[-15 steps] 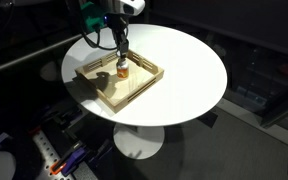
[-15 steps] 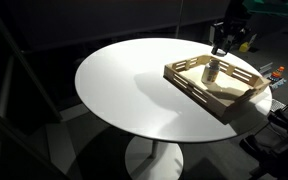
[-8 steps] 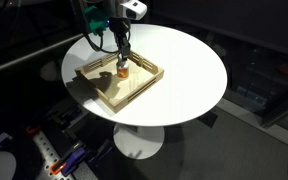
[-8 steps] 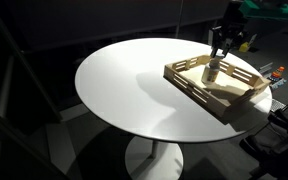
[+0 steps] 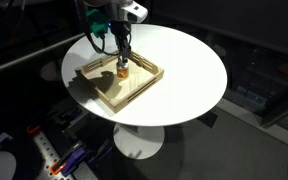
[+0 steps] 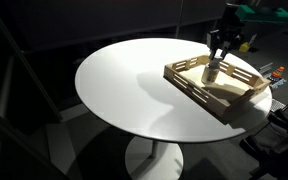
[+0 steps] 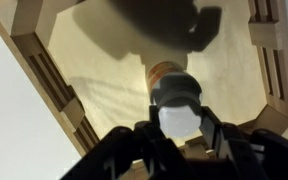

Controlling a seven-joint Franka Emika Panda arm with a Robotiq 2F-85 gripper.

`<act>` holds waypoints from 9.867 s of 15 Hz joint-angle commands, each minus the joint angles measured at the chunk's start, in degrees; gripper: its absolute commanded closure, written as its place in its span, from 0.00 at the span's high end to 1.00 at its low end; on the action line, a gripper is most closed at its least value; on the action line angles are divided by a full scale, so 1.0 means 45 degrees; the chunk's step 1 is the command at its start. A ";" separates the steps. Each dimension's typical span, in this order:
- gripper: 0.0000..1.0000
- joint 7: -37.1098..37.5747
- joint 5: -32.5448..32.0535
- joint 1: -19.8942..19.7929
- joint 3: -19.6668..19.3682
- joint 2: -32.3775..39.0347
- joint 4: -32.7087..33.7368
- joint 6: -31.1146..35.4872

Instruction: Place the lid on the white bottle

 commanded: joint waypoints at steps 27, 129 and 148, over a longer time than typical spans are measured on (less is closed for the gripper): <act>0.40 -0.0015 -0.0072 0.0107 0.0107 0.0482 0.0689 -0.0322; 1.00 -0.1678 0.1123 0.0096 0.0747 -0.0715 0.0331 -0.1782; 1.00 -0.1405 -0.2421 -0.0752 0.0273 -0.4184 0.0366 -0.6498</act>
